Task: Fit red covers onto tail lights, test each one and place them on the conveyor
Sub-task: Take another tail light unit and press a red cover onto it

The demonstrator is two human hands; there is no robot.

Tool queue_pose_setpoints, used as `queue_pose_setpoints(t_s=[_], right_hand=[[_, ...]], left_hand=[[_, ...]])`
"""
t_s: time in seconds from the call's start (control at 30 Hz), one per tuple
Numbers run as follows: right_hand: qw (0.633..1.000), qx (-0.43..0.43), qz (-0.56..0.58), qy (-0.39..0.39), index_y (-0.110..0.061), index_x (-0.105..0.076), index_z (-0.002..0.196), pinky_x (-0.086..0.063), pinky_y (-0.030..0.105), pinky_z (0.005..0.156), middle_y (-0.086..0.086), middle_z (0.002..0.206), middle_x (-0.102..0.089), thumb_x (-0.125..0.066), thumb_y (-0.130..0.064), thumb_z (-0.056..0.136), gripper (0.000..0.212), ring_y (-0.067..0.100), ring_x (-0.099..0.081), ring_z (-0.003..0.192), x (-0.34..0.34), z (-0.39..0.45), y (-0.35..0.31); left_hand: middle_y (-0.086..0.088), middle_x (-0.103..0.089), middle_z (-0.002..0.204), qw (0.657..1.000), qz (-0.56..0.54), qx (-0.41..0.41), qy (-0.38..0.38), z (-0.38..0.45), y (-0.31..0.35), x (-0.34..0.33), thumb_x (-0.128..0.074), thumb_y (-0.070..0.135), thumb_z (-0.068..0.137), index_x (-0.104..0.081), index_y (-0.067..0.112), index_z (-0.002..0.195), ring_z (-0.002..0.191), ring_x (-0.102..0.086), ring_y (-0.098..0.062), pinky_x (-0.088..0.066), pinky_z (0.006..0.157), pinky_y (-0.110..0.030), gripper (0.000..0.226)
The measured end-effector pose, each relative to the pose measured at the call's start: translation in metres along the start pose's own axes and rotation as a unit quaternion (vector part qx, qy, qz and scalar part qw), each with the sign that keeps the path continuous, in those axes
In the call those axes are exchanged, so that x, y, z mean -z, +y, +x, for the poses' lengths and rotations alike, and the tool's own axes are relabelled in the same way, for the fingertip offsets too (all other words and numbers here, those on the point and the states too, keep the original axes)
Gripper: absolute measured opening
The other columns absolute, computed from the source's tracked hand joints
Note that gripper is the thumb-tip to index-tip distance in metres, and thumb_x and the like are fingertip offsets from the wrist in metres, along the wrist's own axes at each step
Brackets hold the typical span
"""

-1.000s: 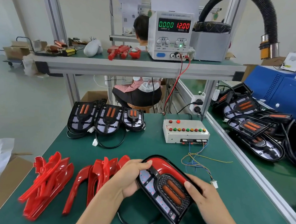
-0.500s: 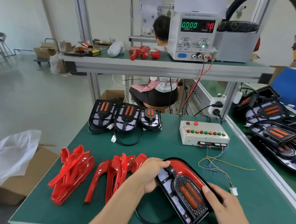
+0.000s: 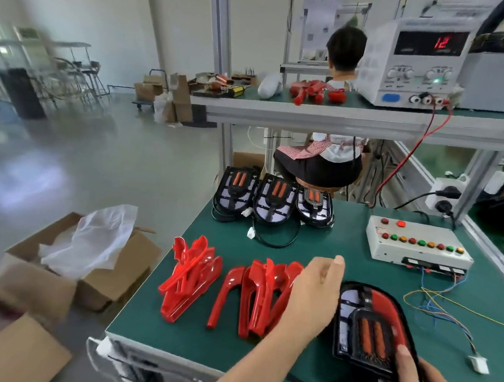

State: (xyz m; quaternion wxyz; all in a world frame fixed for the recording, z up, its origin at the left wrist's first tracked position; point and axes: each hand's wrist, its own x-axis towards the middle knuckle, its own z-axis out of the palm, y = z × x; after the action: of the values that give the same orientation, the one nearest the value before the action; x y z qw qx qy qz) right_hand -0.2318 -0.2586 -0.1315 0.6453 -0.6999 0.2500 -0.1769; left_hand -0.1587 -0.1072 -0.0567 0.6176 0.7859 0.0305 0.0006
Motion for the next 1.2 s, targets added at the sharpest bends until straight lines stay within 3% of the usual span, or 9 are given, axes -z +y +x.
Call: queue_pose_setpoints(t_s=[0.1, 0.23, 0.33, 0.47, 0.7, 0.83, 0.97, 1.07, 1.2], right_hand=[[0.999, -0.006, -0.038, -0.011, 0.005, -0.067, 0.114, -0.055, 0.018, 0.044, 0.024, 0.095, -0.069, -0.069, -0.027, 0.094, 0.038, 0.034, -0.070, 0.076, -0.007, -0.002, -0.008], [0.993, 0.028, -0.111, -0.013, -0.003, -0.071, 0.106, -0.046, 0.034, 0.042, 0.013, 0.075, -0.068, -0.069, -0.034, 0.093, 0.034, 0.027, -0.067, 0.061, -0.009, -0.003, -0.020], [0.995, 0.030, -0.097, -0.006, -0.007, -0.071, 0.098, -0.045, 0.038, 0.042, 0.008, 0.069, -0.069, -0.068, -0.037, 0.093, 0.030, 0.024, -0.067, 0.063, -0.008, -0.007, -0.024], [0.993, 0.045, -0.112, -0.002, -0.013, -0.067, 0.087, -0.041, 0.033, 0.063, -0.001, 0.071, -0.064, -0.062, -0.048, 0.097, 0.037, 0.016, -0.058, 0.067, -0.005, -0.005, -0.029], [0.988, -0.036, -0.132, -0.075, -0.018, -0.073, 0.087, -0.050, 0.036, 0.062, 0.011, 0.056, -0.070, -0.071, -0.042, 0.089, 0.025, 0.025, -0.061, 0.045, 0.007, 0.012, -0.032], [0.984, -0.053, -0.120, -0.119, -0.012, -0.072, 0.088, -0.040, 0.027, 0.046, 0.016, 0.052, -0.066, -0.070, -0.034, 0.092, 0.022, 0.019, -0.050, 0.032, 0.013, 0.015, -0.034], [0.982, -0.044, -0.123, -0.136, -0.013, -0.071, 0.091, -0.041, 0.028, 0.048, 0.020, 0.053, -0.065, -0.066, -0.036, 0.095, 0.023, 0.019, -0.045, 0.034, 0.016, 0.013, -0.035], [0.982, -0.031, -0.119, -0.141, -0.016, -0.071, 0.092, -0.041, 0.029, 0.049, 0.020, 0.054, -0.065, -0.064, -0.036, 0.096, 0.021, 0.018, -0.045, 0.036, 0.015, 0.010, -0.035], [0.982, -0.026, -0.109, -0.150, -0.017, -0.070, 0.092, -0.042, 0.023, 0.044, 0.019, 0.052, -0.064, -0.064, -0.033, 0.097, 0.018, 0.015, -0.045, 0.034, 0.016, 0.006, -0.034]], left_hand=[[0.021, -0.068, 0.076, 0.989, 0.109, -0.059, 0.087, -0.020, -0.012, 0.036, -0.063, 0.041, 0.094, -0.066, 0.028, 0.085, 0.074, -0.062, 0.003, -0.043, 0.069, -0.009, 0.016], [0.008, -0.069, 0.090, 0.928, 0.322, -0.035, 0.184, -0.029, -0.027, 0.101, -0.061, 0.033, 0.096, -0.066, 0.023, 0.090, 0.086, -0.065, -0.014, -0.053, 0.079, -0.033, 0.013], [-0.001, -0.070, 0.101, 0.877, 0.440, 0.044, 0.188, -0.030, -0.041, 0.139, -0.054, 0.042, 0.101, -0.063, 0.018, 0.097, 0.094, -0.068, -0.028, -0.051, 0.073, -0.035, 0.026], [-0.004, -0.071, 0.102, 0.846, 0.501, 0.107, 0.149, -0.026, -0.056, 0.153, -0.056, 0.048, 0.100, -0.063, 0.016, 0.102, 0.096, -0.070, -0.030, -0.045, 0.069, -0.033, 0.033], [-0.003, -0.069, 0.087, 0.870, 0.457, 0.125, 0.140, -0.023, -0.059, 0.151, -0.063, 0.037, 0.092, -0.055, 0.016, 0.079, 0.083, -0.068, -0.029, -0.048, 0.066, -0.032, 0.025], [-0.001, -0.062, 0.064, 0.887, 0.408, 0.075, 0.202, -0.032, -0.036, 0.149, -0.061, 0.035, 0.088, -0.055, 0.016, 0.064, 0.065, -0.061, -0.027, -0.042, 0.057, -0.032, 0.032], [0.001, -0.067, 0.060, 0.915, 0.329, 0.009, 0.234, -0.037, 0.001, 0.131, -0.059, 0.045, 0.087, -0.060, 0.023, 0.070, 0.062, -0.065, -0.020, -0.056, 0.064, -0.037, 0.029], [0.004, -0.068, 0.062, 0.933, 0.304, -0.021, 0.194, -0.034, 0.018, 0.091, -0.059, 0.054, 0.083, -0.062, 0.024, 0.071, 0.068, -0.066, -0.020, -0.055, 0.067, -0.036, 0.032], [0.002, -0.068, 0.079, 0.919, 0.380, -0.032, 0.100, -0.021, 0.017, 0.022, -0.054, 0.050, 0.089, -0.060, 0.019, 0.083, 0.081, -0.063, -0.027, -0.044, 0.070, -0.032, 0.032]])
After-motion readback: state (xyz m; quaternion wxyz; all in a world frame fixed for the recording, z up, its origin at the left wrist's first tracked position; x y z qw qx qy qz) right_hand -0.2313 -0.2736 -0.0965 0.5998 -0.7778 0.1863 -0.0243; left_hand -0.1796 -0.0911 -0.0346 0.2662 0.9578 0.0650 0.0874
